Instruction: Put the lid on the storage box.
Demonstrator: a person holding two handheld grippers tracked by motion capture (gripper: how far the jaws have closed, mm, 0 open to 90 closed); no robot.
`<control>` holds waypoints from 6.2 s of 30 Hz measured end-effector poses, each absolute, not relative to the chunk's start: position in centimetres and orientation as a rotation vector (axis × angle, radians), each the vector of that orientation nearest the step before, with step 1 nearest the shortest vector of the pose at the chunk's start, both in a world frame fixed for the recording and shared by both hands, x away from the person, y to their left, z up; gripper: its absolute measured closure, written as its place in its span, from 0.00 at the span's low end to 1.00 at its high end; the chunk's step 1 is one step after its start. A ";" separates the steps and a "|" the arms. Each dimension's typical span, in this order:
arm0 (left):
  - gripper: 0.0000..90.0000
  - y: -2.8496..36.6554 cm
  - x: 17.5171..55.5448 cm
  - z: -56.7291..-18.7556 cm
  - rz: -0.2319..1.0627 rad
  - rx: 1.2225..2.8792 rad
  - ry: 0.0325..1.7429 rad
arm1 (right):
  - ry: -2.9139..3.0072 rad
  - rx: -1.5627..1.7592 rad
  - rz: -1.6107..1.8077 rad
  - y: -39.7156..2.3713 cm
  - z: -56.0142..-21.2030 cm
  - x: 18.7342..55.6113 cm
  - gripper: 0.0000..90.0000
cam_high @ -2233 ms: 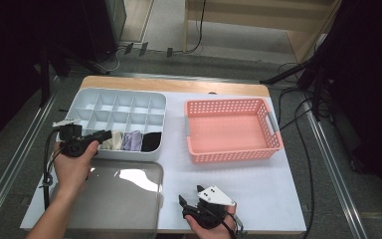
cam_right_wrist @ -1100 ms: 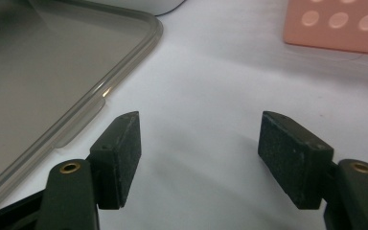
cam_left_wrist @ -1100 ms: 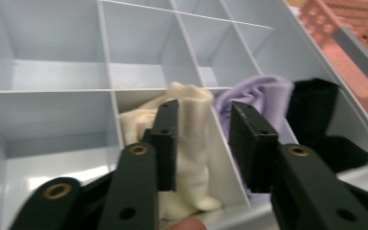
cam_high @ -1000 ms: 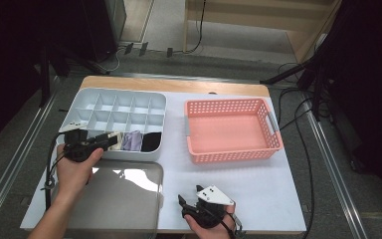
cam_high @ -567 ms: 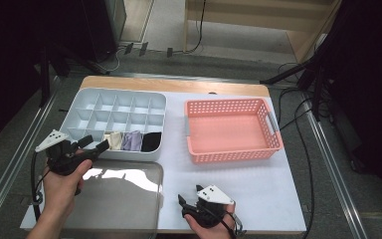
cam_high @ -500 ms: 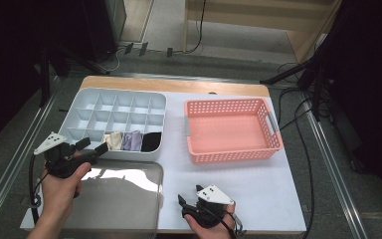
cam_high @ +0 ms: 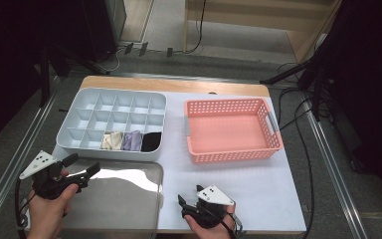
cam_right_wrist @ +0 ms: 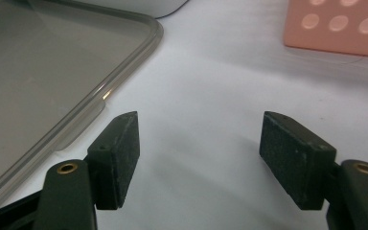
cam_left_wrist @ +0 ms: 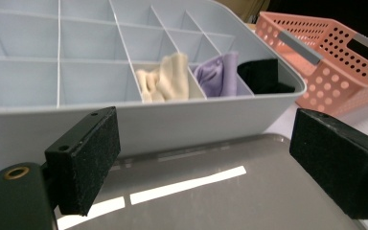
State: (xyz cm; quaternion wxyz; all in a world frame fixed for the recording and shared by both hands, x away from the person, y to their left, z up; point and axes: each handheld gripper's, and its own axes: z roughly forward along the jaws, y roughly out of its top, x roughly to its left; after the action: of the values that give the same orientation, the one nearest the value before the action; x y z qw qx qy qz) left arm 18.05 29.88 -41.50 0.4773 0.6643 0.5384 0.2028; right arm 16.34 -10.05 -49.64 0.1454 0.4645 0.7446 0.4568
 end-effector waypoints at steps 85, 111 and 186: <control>0.61 38.6 12.3 -45.8 0.374 1.697 1.657 | 2.068 1.756 1.558 -3.8 -49.6 14.6 0.66; 0.56 37.3 12.4 -46.0 0.279 1.692 1.607 | 2.037 1.869 1.586 -6.6 -49.7 15.3 0.69; 0.79 37.8 13.0 -43.9 0.260 1.459 1.550 | 1.991 1.721 1.795 -7.0 -48.1 16.4 0.74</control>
State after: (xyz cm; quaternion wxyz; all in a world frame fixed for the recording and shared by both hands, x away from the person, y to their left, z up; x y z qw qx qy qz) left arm 12.96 37.77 -43.92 0.4782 0.5974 0.6349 0.1063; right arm 16.39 -7.03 -48.12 -0.0221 0.5401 0.6247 0.5635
